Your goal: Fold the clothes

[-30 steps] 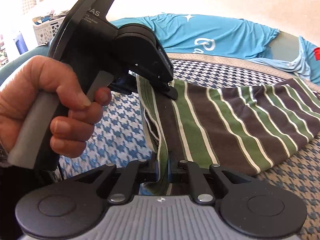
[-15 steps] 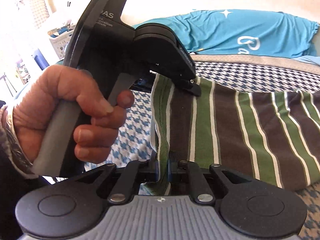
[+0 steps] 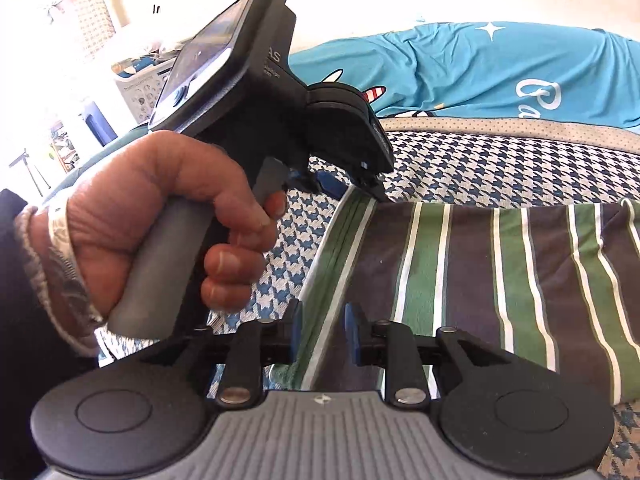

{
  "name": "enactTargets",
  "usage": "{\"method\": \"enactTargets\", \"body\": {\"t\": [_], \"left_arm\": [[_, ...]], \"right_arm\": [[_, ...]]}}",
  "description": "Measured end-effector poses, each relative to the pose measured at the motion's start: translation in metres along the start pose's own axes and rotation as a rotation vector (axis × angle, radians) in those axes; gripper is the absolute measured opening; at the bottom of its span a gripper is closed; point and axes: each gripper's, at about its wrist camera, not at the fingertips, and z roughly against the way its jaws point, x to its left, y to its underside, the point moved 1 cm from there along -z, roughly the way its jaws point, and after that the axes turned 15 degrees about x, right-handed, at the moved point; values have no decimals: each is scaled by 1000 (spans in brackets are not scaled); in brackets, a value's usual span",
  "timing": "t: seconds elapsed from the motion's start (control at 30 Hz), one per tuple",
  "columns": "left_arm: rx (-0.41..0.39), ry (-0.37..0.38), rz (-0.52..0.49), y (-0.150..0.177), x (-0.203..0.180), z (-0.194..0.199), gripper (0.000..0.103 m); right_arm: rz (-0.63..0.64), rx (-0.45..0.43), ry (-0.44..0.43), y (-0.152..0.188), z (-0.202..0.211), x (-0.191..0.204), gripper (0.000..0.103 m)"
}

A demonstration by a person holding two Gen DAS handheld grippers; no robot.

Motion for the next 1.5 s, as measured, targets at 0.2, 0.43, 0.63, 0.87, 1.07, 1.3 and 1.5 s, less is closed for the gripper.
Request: {"method": "enactTargets", "body": {"t": [0.2,0.43,0.63,0.87,1.07,1.3,1.5], "left_arm": [[-37,55,44,3,9,13,39],[41,182,-21,24,-27,5,51],[86,202,-77,37,-57,-4,56],[95,206,-74,41,-72,-8,69],[106,217,-88,42,-89,-13,71],[115,199,-149,48,-112,-20,75],[118,200,-155,50,-119,-25,80]], "right_arm": [[27,19,25,25,27,-7,28],[-16,48,108,44,48,-42,33],[-22,59,179,47,68,-69,35],[-74,76,254,37,88,-112,42],[-182,52,350,20,107,-168,42],[-279,1,484,14,134,-233,43],[-469,-12,563,5,135,-290,43]]}}
